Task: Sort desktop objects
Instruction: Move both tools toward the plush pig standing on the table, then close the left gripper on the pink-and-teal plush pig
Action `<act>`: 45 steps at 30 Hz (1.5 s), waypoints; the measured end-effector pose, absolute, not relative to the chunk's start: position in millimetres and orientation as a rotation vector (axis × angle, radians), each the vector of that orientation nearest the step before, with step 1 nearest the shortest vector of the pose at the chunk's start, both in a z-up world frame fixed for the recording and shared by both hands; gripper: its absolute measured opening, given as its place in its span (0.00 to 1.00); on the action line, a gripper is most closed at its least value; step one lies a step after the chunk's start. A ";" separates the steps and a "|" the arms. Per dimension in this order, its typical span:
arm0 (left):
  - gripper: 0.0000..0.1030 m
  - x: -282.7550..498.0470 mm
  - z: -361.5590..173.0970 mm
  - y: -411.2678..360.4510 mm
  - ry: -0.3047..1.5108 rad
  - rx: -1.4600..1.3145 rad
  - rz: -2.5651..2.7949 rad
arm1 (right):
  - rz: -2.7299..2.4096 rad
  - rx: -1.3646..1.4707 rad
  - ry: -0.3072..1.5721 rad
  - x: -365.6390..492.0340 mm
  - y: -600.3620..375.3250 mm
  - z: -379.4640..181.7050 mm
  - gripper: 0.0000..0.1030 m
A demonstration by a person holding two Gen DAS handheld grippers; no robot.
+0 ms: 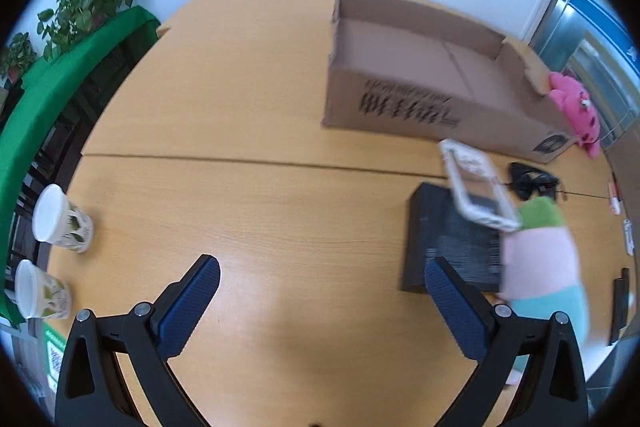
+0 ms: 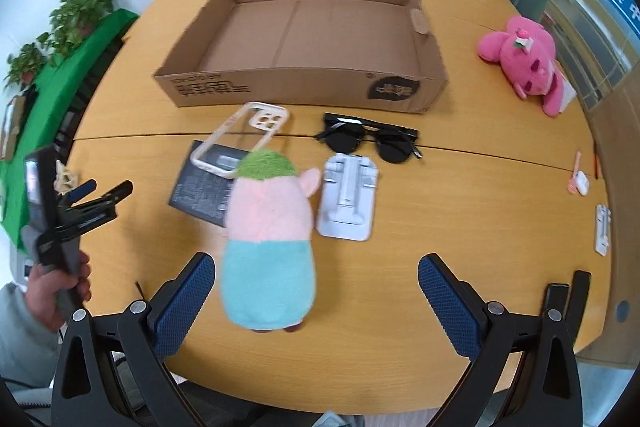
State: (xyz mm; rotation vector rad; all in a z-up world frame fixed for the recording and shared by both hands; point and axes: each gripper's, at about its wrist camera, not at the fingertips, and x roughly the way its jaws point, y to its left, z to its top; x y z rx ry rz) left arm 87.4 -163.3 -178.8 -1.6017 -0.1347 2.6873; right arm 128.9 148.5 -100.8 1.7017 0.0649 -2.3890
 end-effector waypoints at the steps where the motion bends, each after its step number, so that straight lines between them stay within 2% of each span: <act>1: 1.00 90.7 -165.9 -155.2 -0.127 -1.585 2.685 | -2.381 1.690 0.060 129.2 146.2 -99.6 1.00; 5: 1.00 99.1 -125.8 -119.6 -0.098 -1.515 2.660 | -2.341 1.644 0.043 127.6 139.6 -95.3 1.00; 8: 1.00 98.9 -109.2 -100.0 -0.149 -1.517 2.637 | -2.323 1.619 0.023 124.8 142.3 -93.2 1.00; 16: 0.99 96.2 -87.4 -54.8 -0.204 -1.531 2.643 | -2.304 1.527 -0.010 118.9 175.3 -78.9 1.00; 18: 0.96 94.3 -85.8 -39.5 -0.207 -1.527 2.630 | -2.295 1.530 -0.025 117.0 187.5 -80.4 1.00; 22: 0.75 88.5 -90.4 -12.5 -0.219 -1.579 2.570 | -2.267 1.540 -0.065 114.5 207.9 -87.3 1.00; 34: 0.74 73.0 -112.9 16.3 -0.206 -1.678 2.427 | -2.176 1.597 -0.163 106.1 221.3 -114.1 1.00; 45: 0.74 49.8 -137.9 -3.4 -0.258 -1.679 2.285 | -2.169 1.685 -0.119 96.7 187.3 -121.8 1.00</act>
